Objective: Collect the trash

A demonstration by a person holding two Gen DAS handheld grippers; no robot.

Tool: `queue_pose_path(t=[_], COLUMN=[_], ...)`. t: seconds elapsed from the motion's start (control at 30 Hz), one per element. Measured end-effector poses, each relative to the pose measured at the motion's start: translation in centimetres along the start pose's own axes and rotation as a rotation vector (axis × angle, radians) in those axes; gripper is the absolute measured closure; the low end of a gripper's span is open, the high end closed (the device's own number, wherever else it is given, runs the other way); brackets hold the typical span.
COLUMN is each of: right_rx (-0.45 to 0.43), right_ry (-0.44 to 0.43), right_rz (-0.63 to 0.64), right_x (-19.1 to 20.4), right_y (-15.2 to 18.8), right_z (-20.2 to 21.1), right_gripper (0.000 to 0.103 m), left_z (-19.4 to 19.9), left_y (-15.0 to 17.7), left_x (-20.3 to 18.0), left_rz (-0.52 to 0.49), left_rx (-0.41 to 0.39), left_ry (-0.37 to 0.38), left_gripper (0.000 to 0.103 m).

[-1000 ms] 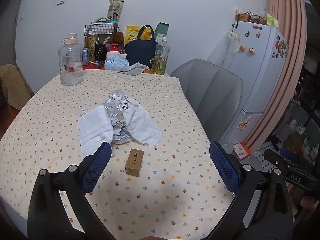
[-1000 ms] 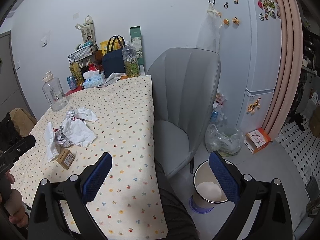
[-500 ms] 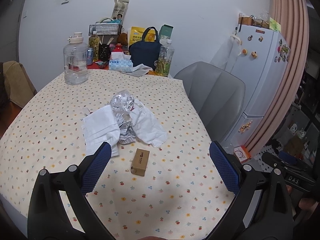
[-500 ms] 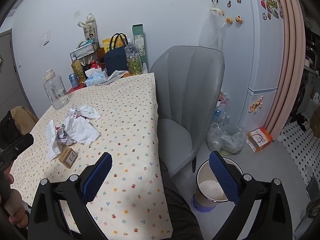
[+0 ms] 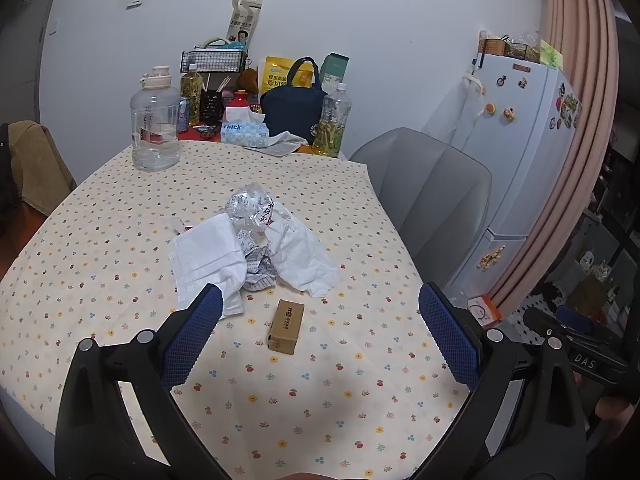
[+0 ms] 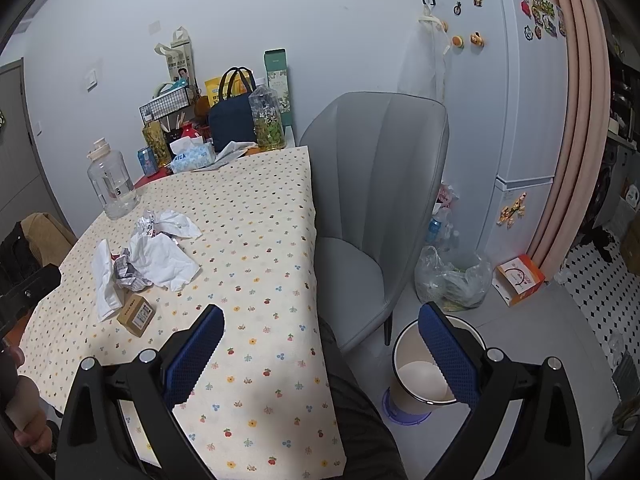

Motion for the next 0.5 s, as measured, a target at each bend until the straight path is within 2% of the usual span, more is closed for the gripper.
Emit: queue_pose_path(t=[0.23, 0.5], right_rx=[0.002, 0.004], right_ry=[-0.036, -0.113], right_rz=[0.007, 0.058], right_x=[1.1, 4.7], right_y=[-0.3, -0.8], right_z=[-0.2, -1.3], right_gripper=[0.008, 0.008], left_z=[0.2, 0.4], left_y=[-0.4, -0.5], left_x=[1.1, 3.9], left_rz=[0.021, 0.053], left_rx=[-0.012, -0.018], left_ry=[0.0, -0.035], left_gripper=[0.006, 0.006])
Point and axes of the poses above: each gripper's, at about its wrist camera, not at the fingertips, and z roughly against the way its jaws point, x to its left, y to its underside, the point moved 7 cm from there along -z, roughly the way its jaws point, and after that the axes turned 5 degrees about -z, right-handed, at the moved point
